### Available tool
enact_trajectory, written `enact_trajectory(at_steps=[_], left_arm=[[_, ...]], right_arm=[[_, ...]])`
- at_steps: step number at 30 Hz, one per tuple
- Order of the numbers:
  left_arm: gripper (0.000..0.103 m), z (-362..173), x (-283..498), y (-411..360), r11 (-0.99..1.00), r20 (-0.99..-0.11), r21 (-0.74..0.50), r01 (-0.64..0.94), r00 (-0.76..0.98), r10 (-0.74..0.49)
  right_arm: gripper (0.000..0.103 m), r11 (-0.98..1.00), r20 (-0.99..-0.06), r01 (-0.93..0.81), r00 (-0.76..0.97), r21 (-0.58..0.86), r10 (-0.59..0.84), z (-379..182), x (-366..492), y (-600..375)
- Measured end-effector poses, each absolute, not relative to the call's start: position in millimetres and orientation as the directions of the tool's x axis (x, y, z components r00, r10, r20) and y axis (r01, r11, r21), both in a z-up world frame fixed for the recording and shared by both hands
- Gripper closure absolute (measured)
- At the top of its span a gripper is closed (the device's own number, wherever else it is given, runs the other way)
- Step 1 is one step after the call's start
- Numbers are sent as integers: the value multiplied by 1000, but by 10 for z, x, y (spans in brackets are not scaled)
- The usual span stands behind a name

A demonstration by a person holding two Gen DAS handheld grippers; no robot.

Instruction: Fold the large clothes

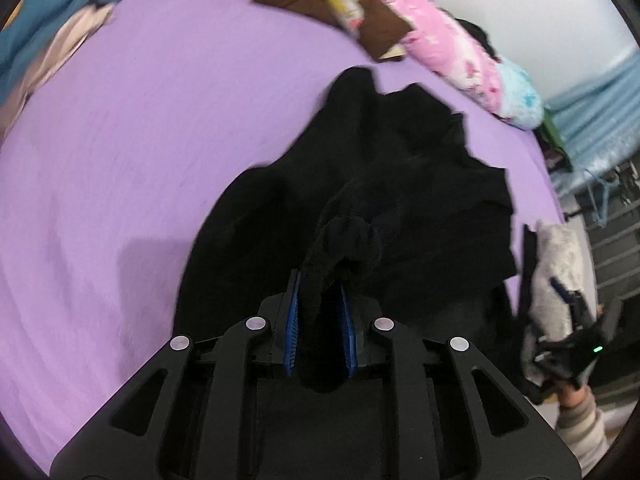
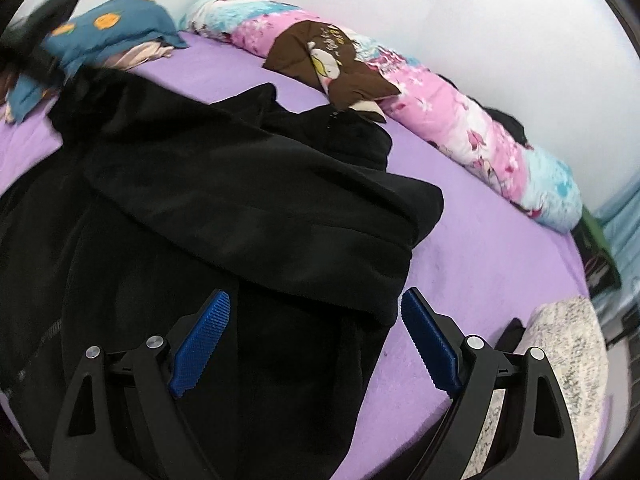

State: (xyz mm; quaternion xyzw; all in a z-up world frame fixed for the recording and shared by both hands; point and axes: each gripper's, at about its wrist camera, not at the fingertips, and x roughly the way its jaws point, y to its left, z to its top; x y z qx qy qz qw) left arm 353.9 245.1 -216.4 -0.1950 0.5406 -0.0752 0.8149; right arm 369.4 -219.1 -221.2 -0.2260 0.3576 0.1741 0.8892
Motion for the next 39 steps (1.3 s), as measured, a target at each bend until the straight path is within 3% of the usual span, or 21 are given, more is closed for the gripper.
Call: enact_trajectory(at_steps=[4, 6, 8, 13, 16, 17, 20, 23, 28, 33, 36, 38, 39], left_arm=[[76, -2501, 3401, 2636, 907, -869, -392, -156, 387, -309], [66, -2613, 3368, 2717, 926, -894, -323, -193, 384, -232], [47, -2696, 3337, 2826, 918, -899, -314, -242, 386, -206], [46, -2634, 3197, 3074, 872, -883, -343, -349, 437, -172], [44, -2346, 3065, 2948, 876, -839, -361, -320, 521, -156], [38, -2256, 3018, 2864, 875, -820, -377, -305, 549, -162], [34, -2103, 3027, 2311, 893, -788, -411, -184, 564, -246], [34, -2078, 3136, 1665, 912, -772, -408, -38, 549, -322], [34, -2195, 3420, 613, 922, -776, -353, 157, 501, -383], [34, -2305, 3629, -413, 937, -755, -122, 327, 582, -302], [34, -2525, 3875, -859, 914, -754, -91, 395, 572, -323], [34, -2673, 3925, -995, 899, -773, -68, 433, 546, -322], [36, -2753, 3934, -1017, 894, -787, -48, 446, 534, -309]], right_arm=[[17, 858, -731, -470, 657, -206, 184, -2156, 3891, -2286], [17, 873, -741, -470, 631, -130, 229, -2110, 4045, -2377], [16, 893, -744, -448, 608, -34, 277, -2044, 4252, -2502], [15, 925, -728, -361, 601, 122, 330, -1893, 4794, -2797], [14, 933, -736, -248, 574, 261, 358, -1904, 5294, -3026], [14, 932, -737, -211, 570, 296, 363, -1922, 5412, -3084], [15, 904, -739, -91, 545, 418, 396, -2021, 5884, -3236], [18, 893, -759, -35, 513, 449, 402, -2156, 6161, -3234], [31, 894, -810, 40, 442, 445, 384, -2474, 6490, -3171], [57, 918, -847, 33, 399, 396, 351, -2650, 6616, -3114], [71, 926, -853, 2, 388, 379, 348, -2699, 6643, -3084], [91, 940, -857, -51, 397, 338, 330, -2670, 6648, -3016], [93, 943, -853, -77, 406, 325, 327, -2641, 6651, -2981]])
